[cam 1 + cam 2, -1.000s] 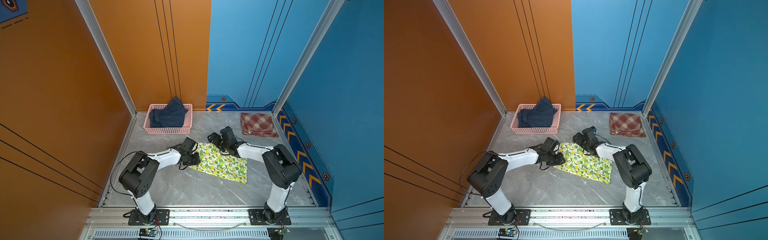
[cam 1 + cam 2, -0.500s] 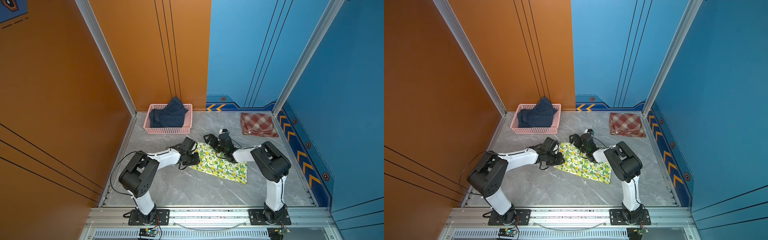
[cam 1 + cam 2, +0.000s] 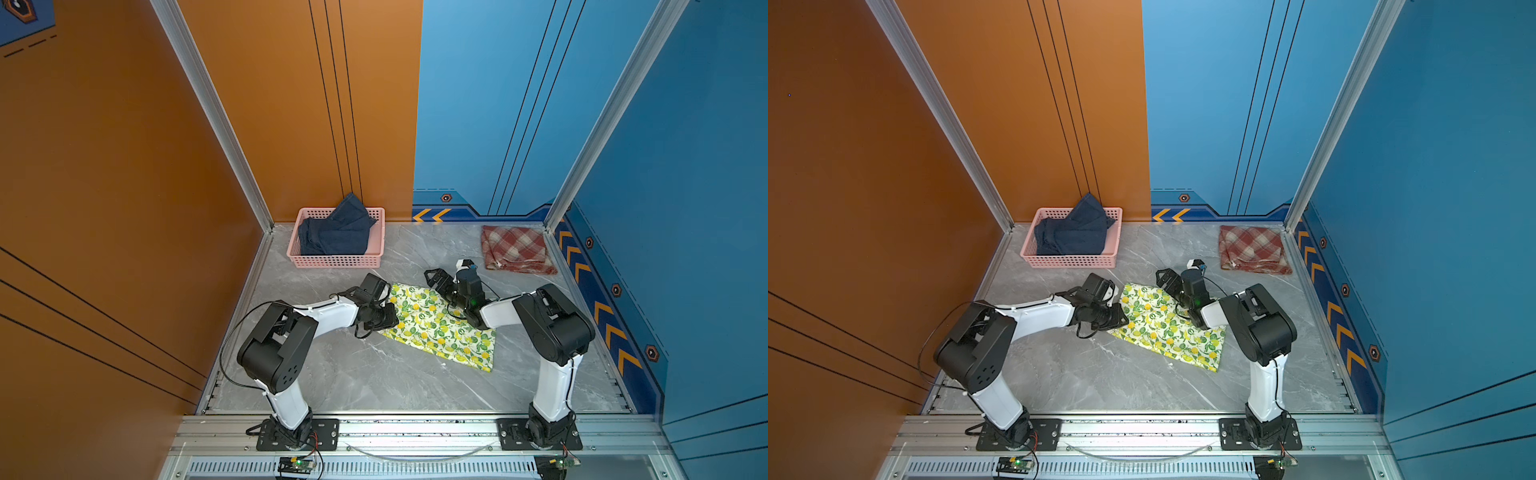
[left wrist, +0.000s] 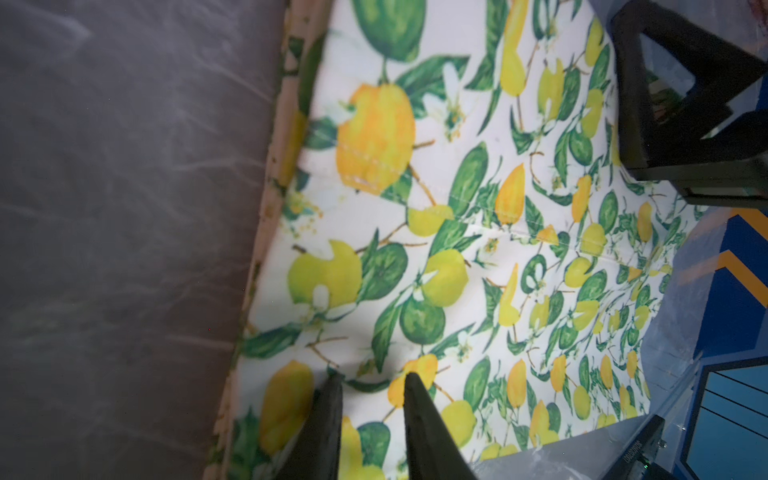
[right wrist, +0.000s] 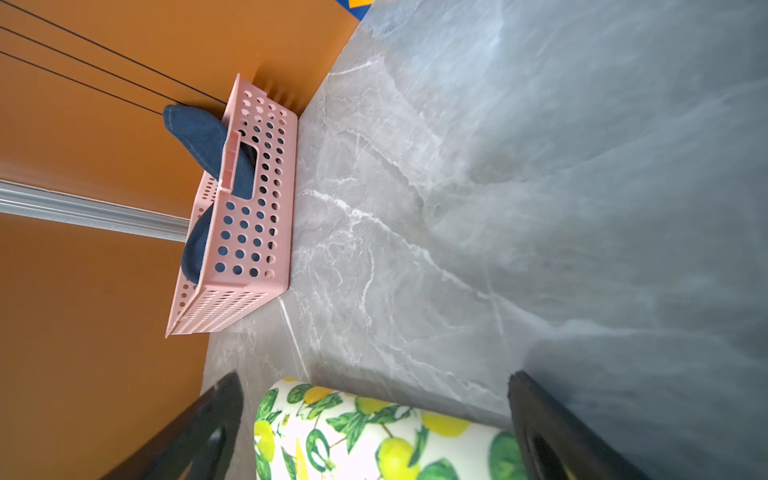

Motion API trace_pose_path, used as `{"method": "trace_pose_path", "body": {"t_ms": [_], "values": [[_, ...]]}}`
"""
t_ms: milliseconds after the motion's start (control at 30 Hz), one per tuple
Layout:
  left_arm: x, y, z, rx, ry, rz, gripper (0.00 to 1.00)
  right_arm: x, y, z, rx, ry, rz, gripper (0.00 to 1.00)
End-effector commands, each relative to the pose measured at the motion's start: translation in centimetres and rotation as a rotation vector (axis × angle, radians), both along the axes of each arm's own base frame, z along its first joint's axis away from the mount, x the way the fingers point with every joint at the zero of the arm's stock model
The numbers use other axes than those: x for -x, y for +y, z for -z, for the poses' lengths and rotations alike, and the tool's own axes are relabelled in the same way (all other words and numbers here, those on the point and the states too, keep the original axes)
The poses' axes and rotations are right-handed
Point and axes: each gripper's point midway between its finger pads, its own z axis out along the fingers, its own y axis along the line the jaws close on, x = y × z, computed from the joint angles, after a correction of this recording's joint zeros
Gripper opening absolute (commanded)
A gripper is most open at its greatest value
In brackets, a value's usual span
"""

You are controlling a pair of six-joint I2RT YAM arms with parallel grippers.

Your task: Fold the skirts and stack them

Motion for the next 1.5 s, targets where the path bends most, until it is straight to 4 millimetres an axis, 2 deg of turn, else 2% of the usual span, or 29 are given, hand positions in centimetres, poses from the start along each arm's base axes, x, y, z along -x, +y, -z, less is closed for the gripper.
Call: {"method": "trace_pose_path", "body": {"t_ms": [0, 300, 667, 800, 900, 1033, 1167, 1233, 1367, 1467], "values": [[2.9, 3.1, 4.3, -0.128, 0.149, -0.033, 0.28, 1.2, -2.5, 1.8, 0.079, 0.07, 0.019, 1.0], [2.8, 3.3, 4.4, -0.128, 0.151, -0.043, 0.27, 2.1, -6.2, 2.2, 0.115, 0.087, 0.061, 1.0], [2.7, 3.4, 4.6, -0.128, 0.158, -0.046, 0.25, 4.1, -13.4, 1.2, 0.241, 0.18, 0.215, 1.0], [2.7, 3.3, 4.4, -0.124, 0.155, -0.046, 0.25, 4.9, -15.0, 0.3, 0.275, 0.206, 0.258, 1.0], [2.5, 3.2, 4.1, -0.119, 0.148, -0.047, 0.25, 5.8, -15.9, -1.5, 0.327, 0.197, 0.281, 1.0], [2.1, 2.9, 3.1, -0.103, 0.123, -0.048, 0.28, 7.0, -15.6, -4.5, 0.394, 0.164, 0.245, 1.0], [1.2, 1.9, 0.5, -0.069, 0.056, -0.041, 0.42, 8.3, -13.9, -6.3, 0.428, 0.17, 0.169, 1.0], [0.6, 1.1, -1.4, -0.06, 0.0, -0.026, 0.47, 9.0, -12.9, -6.5, 0.426, 0.181, 0.134, 1.0], [-0.9, -0.8, -4.8, -0.075, -0.095, 0.022, 0.5, 10.1, -11.5, -5.7, 0.418, 0.226, 0.081, 1.0], [-2.3, -2.2, -5.9, -0.065, -0.126, 0.04, 0.51, 10.6, -10.7, -4.6, 0.43, 0.258, 0.053, 0.99]]}}
